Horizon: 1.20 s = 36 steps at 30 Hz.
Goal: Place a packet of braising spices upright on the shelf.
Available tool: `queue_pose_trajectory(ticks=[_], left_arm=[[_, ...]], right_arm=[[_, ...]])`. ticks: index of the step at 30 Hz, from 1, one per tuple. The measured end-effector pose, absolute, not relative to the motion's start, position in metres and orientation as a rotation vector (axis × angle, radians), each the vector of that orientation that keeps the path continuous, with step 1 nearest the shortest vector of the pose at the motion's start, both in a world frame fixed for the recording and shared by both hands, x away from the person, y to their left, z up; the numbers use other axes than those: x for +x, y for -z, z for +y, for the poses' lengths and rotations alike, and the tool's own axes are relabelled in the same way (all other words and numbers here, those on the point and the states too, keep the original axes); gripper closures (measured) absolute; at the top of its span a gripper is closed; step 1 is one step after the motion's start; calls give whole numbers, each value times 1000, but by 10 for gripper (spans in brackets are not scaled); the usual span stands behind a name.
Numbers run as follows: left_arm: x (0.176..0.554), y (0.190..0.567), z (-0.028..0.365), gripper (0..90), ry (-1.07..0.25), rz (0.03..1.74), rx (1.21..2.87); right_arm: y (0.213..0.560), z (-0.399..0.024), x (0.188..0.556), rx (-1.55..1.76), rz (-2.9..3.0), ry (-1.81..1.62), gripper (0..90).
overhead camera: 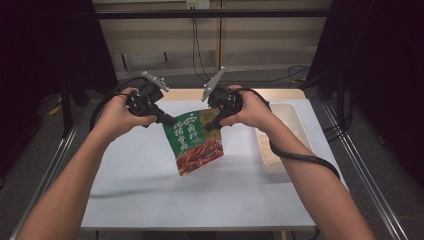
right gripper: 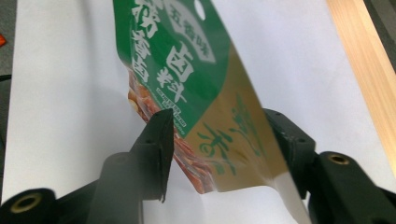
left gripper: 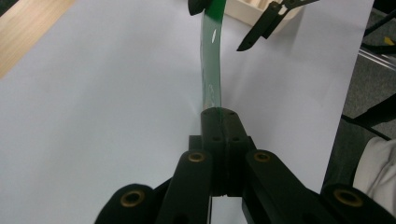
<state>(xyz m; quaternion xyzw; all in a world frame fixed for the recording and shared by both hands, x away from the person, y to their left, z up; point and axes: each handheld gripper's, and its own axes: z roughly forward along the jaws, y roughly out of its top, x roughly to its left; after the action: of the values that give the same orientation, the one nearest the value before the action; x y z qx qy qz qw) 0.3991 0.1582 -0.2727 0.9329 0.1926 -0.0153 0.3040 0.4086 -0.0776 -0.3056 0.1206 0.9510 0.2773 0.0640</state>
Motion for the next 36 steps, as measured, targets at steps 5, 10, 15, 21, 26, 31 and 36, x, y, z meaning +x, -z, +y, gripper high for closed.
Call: queue_pose_trajectory(ticks=[5,10,15,21,26,31,36], left_arm=[[397,273,156,900,48,517,2451],[397,272,155,900,36,485,2448],[397,272,156,900,37,484,2442],[398,275,160,900,39,488,2421],[397,280,167,819,36,481,2420],[394,290,174,494,-26,505,2399],[393,306,184,323,-47,537,2391]], right_arm=[[306,-72,411,381,2909,-821,511],[310,-61,415,356,2950,-779,537],[315,-51,415,339,2974,-738,562],[317,-42,419,311,2990,-685,695],[316,-41,420,292,3032,-628,879],[313,-42,421,301,3066,-600,900],[310,-47,422,403,3076,-569,900]])
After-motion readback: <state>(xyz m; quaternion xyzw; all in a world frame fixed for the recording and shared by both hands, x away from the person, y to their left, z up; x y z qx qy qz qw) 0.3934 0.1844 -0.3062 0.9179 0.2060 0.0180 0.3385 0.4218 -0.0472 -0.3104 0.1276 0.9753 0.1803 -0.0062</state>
